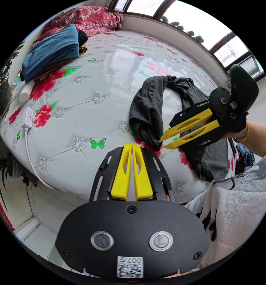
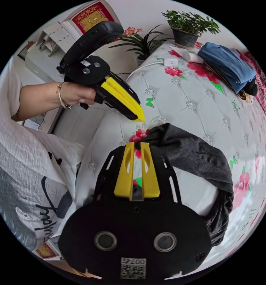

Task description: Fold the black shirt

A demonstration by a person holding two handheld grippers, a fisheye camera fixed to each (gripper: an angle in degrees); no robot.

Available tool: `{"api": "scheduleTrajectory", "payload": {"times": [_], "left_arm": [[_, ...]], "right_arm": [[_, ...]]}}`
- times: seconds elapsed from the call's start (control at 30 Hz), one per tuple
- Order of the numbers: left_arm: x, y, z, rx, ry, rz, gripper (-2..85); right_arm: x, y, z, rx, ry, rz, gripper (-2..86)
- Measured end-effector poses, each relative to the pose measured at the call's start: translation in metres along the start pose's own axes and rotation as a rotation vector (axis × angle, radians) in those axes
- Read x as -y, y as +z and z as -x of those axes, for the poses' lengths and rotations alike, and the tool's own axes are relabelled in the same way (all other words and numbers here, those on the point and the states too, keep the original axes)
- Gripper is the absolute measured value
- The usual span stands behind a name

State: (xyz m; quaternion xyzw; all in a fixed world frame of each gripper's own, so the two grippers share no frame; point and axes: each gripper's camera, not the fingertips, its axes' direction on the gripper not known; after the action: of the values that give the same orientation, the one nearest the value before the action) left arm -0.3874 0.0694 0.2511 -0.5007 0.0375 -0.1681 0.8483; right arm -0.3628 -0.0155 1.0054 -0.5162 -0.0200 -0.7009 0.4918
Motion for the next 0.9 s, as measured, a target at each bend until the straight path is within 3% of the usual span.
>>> {"api": "scheduleTrajectory", "payload": {"times": [0.13,0.27,0.47,0.63,0.77,0.9], "left_arm": [[-0.006,-0.004,-0.001,0.001,0.009,0.002,-1.0],[-0.014,-0.008,0.000,-0.007,0.014,0.004,-1.0],[-0.026,-0.020,0.004,-0.015,0.015,0.002,-1.0],[-0.032,-0.033,0.005,-0.009,0.032,-0.004,-1.0],[-0.043,-0.046,0.002,0.009,0.038,-0.028,-1.0],[-0.060,-0.058,-0.008,0.018,0.030,-0.045,-1.0]], "right_arm": [[0.007,0.000,-0.011,-0.051,0.120,-0.035,1.0],[0.011,0.020,-0.034,0.105,0.334,-0.009,0.6],[0.010,0.029,-0.035,0.109,0.487,-0.027,-0.1],[0.022,0.028,-0.018,0.212,0.446,-0.063,-0.1],[0.026,0.021,0.033,-0.013,0.308,-0.079,0.4],[0.025,0.016,0.055,-0.026,0.281,-0.103,1.8]]}}
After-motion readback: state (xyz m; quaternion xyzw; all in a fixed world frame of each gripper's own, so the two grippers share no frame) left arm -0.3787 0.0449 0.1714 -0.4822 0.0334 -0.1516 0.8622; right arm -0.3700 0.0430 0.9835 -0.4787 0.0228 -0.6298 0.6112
